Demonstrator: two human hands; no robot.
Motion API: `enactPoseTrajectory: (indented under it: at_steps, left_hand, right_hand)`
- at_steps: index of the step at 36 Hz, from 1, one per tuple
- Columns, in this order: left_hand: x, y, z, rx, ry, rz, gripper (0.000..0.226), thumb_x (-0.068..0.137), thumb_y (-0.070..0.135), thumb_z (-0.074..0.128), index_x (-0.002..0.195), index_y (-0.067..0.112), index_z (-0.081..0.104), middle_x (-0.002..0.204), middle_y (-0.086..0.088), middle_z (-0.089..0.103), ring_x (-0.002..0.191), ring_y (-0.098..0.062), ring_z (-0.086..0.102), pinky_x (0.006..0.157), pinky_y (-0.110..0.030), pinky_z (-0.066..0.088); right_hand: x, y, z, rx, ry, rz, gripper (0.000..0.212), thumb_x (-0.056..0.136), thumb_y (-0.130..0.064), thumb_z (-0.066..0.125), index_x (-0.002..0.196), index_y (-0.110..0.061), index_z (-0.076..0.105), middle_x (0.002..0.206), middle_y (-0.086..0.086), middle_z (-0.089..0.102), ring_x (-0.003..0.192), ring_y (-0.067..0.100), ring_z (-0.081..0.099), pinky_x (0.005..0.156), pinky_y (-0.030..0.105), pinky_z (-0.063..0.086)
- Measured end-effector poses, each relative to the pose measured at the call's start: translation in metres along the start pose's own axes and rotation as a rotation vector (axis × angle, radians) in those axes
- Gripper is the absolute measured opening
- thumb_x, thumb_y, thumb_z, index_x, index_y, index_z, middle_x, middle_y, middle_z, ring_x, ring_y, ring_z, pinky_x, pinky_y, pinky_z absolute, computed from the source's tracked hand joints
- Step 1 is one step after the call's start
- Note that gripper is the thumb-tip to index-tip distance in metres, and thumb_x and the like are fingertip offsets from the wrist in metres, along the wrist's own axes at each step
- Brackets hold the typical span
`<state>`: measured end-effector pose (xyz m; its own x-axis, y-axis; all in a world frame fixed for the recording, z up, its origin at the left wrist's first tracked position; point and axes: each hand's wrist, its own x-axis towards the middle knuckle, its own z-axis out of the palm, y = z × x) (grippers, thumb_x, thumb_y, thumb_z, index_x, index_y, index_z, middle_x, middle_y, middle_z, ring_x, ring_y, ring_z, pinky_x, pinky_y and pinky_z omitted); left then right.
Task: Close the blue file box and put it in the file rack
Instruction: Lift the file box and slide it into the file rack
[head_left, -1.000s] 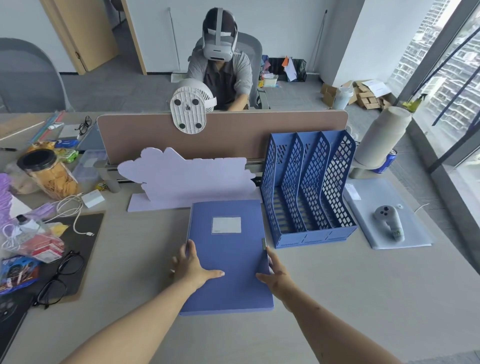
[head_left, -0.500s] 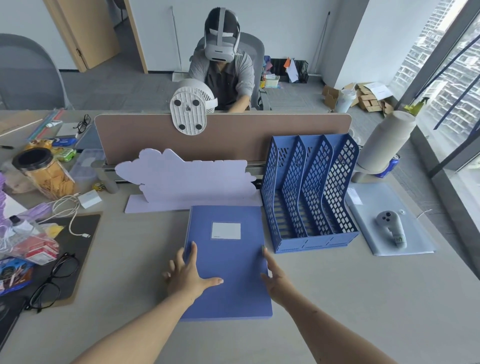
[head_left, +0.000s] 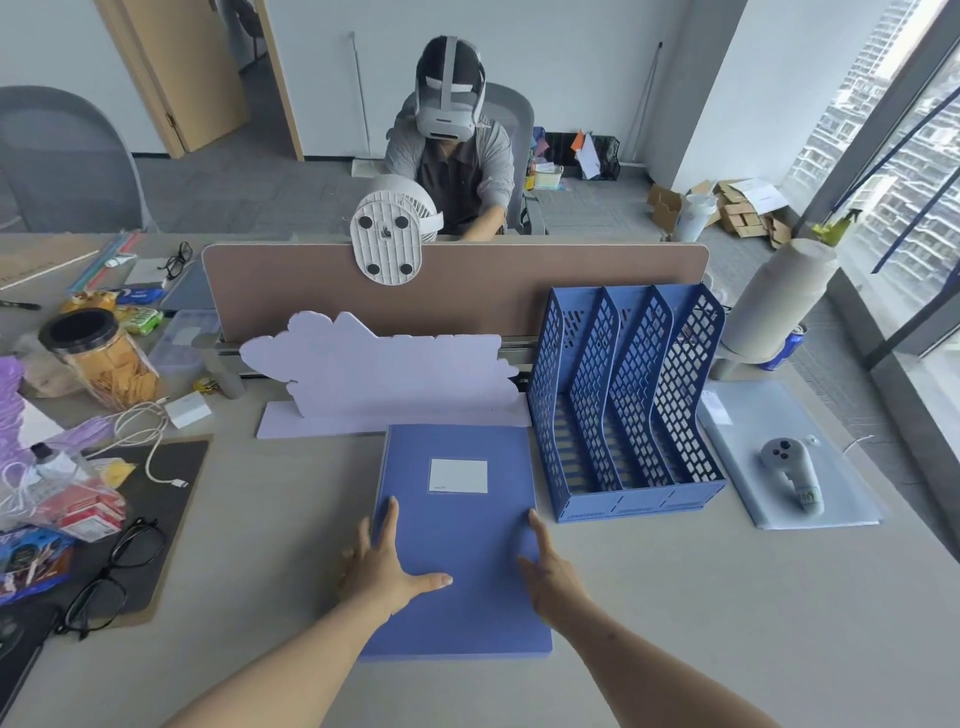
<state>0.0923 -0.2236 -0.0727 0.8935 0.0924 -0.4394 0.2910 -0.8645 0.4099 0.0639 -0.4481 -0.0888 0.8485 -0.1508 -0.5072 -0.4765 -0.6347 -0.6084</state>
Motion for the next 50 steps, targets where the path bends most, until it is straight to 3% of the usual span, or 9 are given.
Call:
enactPoseTrajectory:
  at_steps: [3, 8, 13, 17, 24, 32, 38, 44, 50]
  left_hand:
    - [-0.005, -0.007, 0.002, -0.120, -0.014, 0.010, 0.136, 0.054, 0.070, 0.079, 0.149, 0.048, -0.016, 0.165, 0.001, -0.004, 0.143, -0.036, 0.030, 0.081, -0.033, 0.050]
    - [-0.009, -0.028, 0.001, -0.254, 0.038, 0.023, 0.143, 0.036, 0.076, 0.078, 0.148, 0.052, -0.009, 0.165, 0.002, -0.002, 0.146, -0.028, 0.030, 0.096, -0.040, 0.051]
    - [-0.013, -0.034, -0.018, -0.352, 0.143, 0.101, 0.138, 0.043, 0.069, 0.083, 0.149, 0.052, -0.005, 0.163, 0.000, 0.004, 0.147, -0.028, 0.024, 0.104, -0.046, 0.043]
    - [-0.014, -0.022, -0.048, -0.328, 0.320, 0.207, 0.138, 0.045, 0.064, 0.086, 0.149, 0.050, -0.002, 0.159, 0.003, 0.015, 0.137, -0.032, 0.033, 0.104, -0.048, 0.042]
    - [-0.015, 0.010, -0.106, -0.389, 0.389, 0.477, 0.140, 0.050, 0.052, 0.092, 0.151, 0.048, -0.005, 0.164, 0.006, 0.007, 0.149, -0.020, 0.016, 0.116, -0.046, 0.028]
    - [-0.018, 0.086, -0.139, -0.459, 0.254, 0.708, 0.143, 0.051, 0.043, 0.094, 0.150, 0.051, -0.009, 0.161, 0.006, 0.003, 0.146, -0.005, 0.009, 0.118, -0.042, 0.024]
    - [-0.028, 0.146, -0.128, -0.402, 0.053, 0.790, 0.138, 0.057, 0.043, 0.092, 0.147, 0.055, -0.011, 0.157, 0.000, 0.008, 0.147, -0.016, 0.014, 0.115, -0.039, 0.028]
    - [-0.035, 0.192, -0.101, -0.291, -0.125, 0.915, 0.135, 0.043, 0.083, 0.072, 0.149, 0.051, -0.006, 0.159, -0.001, 0.015, 0.147, -0.018, 0.018, 0.118, -0.040, 0.030]
    - [-0.062, 0.246, -0.098, -0.536, -0.288, 0.882, 0.105, 0.068, 0.048, 0.080, 0.153, 0.038, 0.018, 0.157, 0.012, 0.023, 0.140, -0.001, 0.017, 0.120, -0.032, 0.022]
  right_hand:
    - [-0.014, -0.004, 0.009, 0.079, 0.011, -0.034, 0.063, 0.097, -0.026, 0.039, 0.146, -0.049, 0.007, 0.143, -0.013, 0.034, 0.136, 0.032, 0.035, 0.110, 0.047, 0.029]
    - [-0.015, -0.004, 0.032, 0.245, 0.059, -0.081, 0.080, 0.094, -0.024, 0.043, 0.117, -0.080, -0.009, 0.140, -0.046, 0.012, 0.148, 0.021, 0.016, 0.119, 0.052, 0.015]
    - [-0.029, -0.043, 0.019, 0.562, 0.042, -0.210, 0.077, 0.096, -0.009, 0.047, 0.135, -0.053, -0.003, 0.145, -0.031, 0.018, 0.142, 0.006, 0.022, 0.117, 0.028, 0.017]
    - [-0.031, -0.077, -0.004, 0.611, 0.112, -0.292, 0.076, 0.094, -0.014, 0.053, 0.142, -0.046, 0.003, 0.150, -0.021, 0.018, 0.142, 0.003, 0.019, 0.118, 0.029, 0.014]
    - [-0.049, -0.112, -0.075, 0.692, 0.193, -0.248, 0.085, 0.064, -0.076, 0.062, 0.133, -0.068, 0.011, 0.132, 0.005, 0.046, 0.130, 0.027, 0.043, 0.113, 0.054, 0.032]
    - [-0.102, -0.133, -0.187, 0.582, 0.118, -0.334, 0.053, 0.097, -0.029, 0.048, 0.144, -0.027, 0.024, 0.101, -0.002, 0.065, 0.080, 0.012, 0.067, 0.052, 0.025, 0.057]
    - [-0.141, -0.109, -0.243, 0.402, 0.236, -0.267, 0.036, 0.089, -0.029, 0.061, 0.119, -0.016, 0.047, 0.099, 0.008, 0.060, 0.062, 0.013, 0.059, 0.056, 0.036, 0.058]
    - [-0.155, -0.089, -0.263, 0.300, 0.503, -0.170, 0.046, 0.073, -0.041, 0.073, 0.105, -0.020, 0.048, 0.103, 0.007, 0.059, 0.071, 0.028, 0.062, 0.044, 0.036, 0.054]
    - [-0.160, -0.088, -0.251, 0.133, 0.712, -0.166, 0.048, 0.074, -0.046, 0.070, 0.100, -0.023, 0.037, 0.100, 0.001, 0.058, 0.086, 0.028, 0.056, 0.069, 0.035, 0.044]
